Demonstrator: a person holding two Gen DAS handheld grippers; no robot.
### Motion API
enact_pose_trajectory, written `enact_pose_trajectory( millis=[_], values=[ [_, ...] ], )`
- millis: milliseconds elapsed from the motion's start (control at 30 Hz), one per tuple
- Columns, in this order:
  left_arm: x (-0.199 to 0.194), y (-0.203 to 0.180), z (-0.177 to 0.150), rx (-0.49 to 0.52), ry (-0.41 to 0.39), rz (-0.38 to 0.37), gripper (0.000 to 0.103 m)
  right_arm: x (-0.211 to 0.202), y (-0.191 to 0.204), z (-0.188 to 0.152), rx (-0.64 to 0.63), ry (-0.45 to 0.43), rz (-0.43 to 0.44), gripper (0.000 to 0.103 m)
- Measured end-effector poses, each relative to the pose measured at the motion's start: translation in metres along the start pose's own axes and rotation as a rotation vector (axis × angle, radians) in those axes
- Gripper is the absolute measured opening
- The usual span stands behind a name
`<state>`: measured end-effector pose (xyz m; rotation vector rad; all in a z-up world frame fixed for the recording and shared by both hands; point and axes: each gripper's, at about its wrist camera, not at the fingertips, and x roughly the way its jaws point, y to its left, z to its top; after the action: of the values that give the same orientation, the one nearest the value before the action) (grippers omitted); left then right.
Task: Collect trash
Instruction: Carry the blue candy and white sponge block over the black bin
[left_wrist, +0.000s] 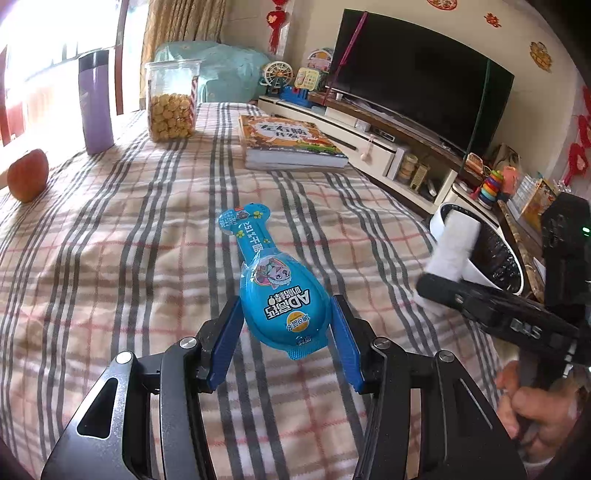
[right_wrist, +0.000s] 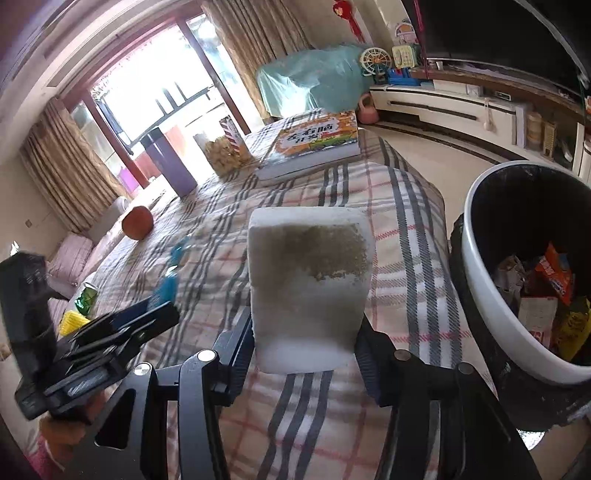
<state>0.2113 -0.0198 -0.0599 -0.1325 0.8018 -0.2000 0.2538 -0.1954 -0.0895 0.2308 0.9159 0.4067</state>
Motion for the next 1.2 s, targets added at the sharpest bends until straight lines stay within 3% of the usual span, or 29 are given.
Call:
enact_pose_trajectory(
  millis=[33, 200, 367, 467, 567, 900, 1200],
  values=[
    [-0.001, 0.001, -0.002, -0.003, 0.003, 0.001, 0.048, 0.006, 0.000, 0.000, -0.002, -0.002, -0.003, 0.054],
    [-0.006, 0.008, -0.006, -0.014, 0.003, 0.017, 0.048, 0.019, -0.003, -0.003, 0.028, 0.003, -0.007, 0.077],
    [-0.003, 0.006, -0.007, -0.015, 0.013, 0.012, 0.048, 0.010, 0.000, -0.005, 0.016, -0.054, -0.032, 0.081],
    [-0.002, -0.001, -0.007, -0.001, 0.014, 0.002, 0.048, 0.015, 0.002, -0.003, 0.006, -0.042, -0.048, 0.077],
    [-0.004, -0.007, -0.007, 0.010, 0.013, -0.005, 0.048, 0.018, 0.007, -0.005, -0.025, -0.025, -0.055, 0.051],
    [-0.008, -0.039, -0.007, 0.085, 0.007, -0.053, 0.048, -0.030, -0.008, -0.011, 0.020, -0.103, -0.022, 0.049],
    [-0.004, -0.086, -0.006, 0.186, 0.010, -0.100, 0.048, -0.085, -0.036, -0.023, 0.061, -0.169, -0.056, 0.049]
  ],
)
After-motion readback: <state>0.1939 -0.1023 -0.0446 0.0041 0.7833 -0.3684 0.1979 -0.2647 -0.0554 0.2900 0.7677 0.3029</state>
